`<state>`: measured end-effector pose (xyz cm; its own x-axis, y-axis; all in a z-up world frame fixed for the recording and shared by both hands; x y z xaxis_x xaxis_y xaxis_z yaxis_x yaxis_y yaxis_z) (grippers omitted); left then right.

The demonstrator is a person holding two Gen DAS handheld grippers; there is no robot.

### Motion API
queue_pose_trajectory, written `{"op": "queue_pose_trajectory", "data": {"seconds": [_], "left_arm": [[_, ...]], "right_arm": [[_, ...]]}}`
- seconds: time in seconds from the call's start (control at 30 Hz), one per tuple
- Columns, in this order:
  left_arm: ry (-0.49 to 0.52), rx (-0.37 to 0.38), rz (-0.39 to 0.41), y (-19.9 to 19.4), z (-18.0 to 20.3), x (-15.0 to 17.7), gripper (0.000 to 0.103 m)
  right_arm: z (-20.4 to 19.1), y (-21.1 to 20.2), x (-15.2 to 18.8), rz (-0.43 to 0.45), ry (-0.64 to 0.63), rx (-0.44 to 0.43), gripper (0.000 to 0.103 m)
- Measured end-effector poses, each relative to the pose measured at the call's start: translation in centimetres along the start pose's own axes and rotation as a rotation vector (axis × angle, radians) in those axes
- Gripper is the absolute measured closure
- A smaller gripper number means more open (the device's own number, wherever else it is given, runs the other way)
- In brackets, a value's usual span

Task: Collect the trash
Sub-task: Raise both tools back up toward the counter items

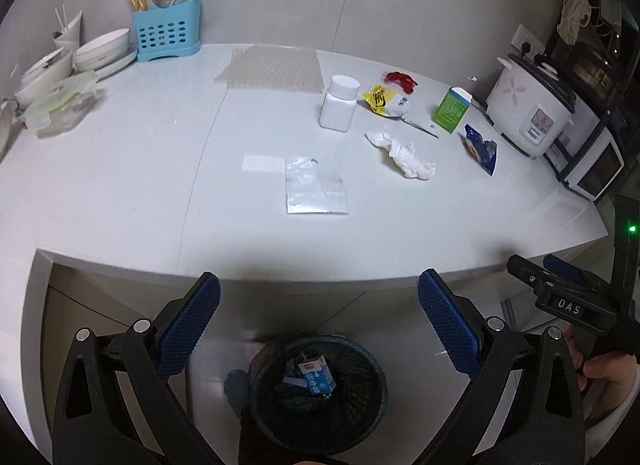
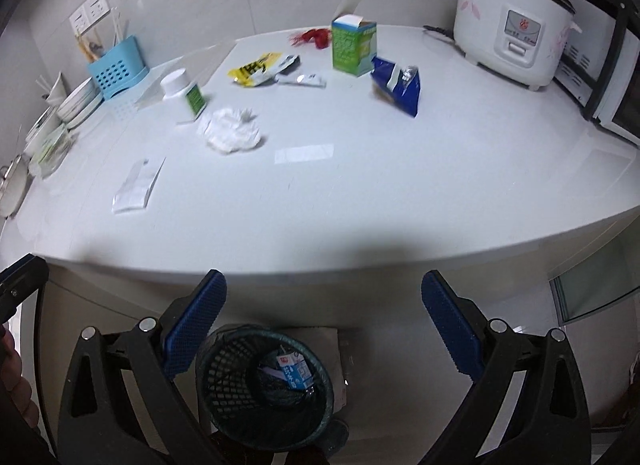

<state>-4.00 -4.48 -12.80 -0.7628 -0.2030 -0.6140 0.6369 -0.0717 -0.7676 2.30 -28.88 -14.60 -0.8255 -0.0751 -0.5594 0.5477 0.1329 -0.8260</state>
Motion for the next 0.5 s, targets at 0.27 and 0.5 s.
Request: {"op": "queue_pose_trajectory", "data": {"seconds": [0.27,0.5], "left_arm": [[0.005,-0.032,-0.004,1.2,0.6,-3.7,0.006],[-0.023,-0.026,-0.036,3.1,-0.2,-6.0,0.006]], "right_arm": [[1.8,0.7,-4.9,-0.009,0.039,-0.031,0.009],[3.2,2.4,-8.7,-0.028,0.044,-0.004,0.009]]}}
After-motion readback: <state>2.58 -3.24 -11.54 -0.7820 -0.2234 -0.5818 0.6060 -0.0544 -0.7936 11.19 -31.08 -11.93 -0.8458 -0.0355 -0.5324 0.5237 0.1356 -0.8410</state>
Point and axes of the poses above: each gripper's, at about its wrist camera, not at the fingertips, and y roughly the way its jaws point, z to its right, x to its underside, the point moved 3 cm from there along y, roughly the way its jaws point, and after that the axes turned 2 degrees about z, right-handed, at the moved point
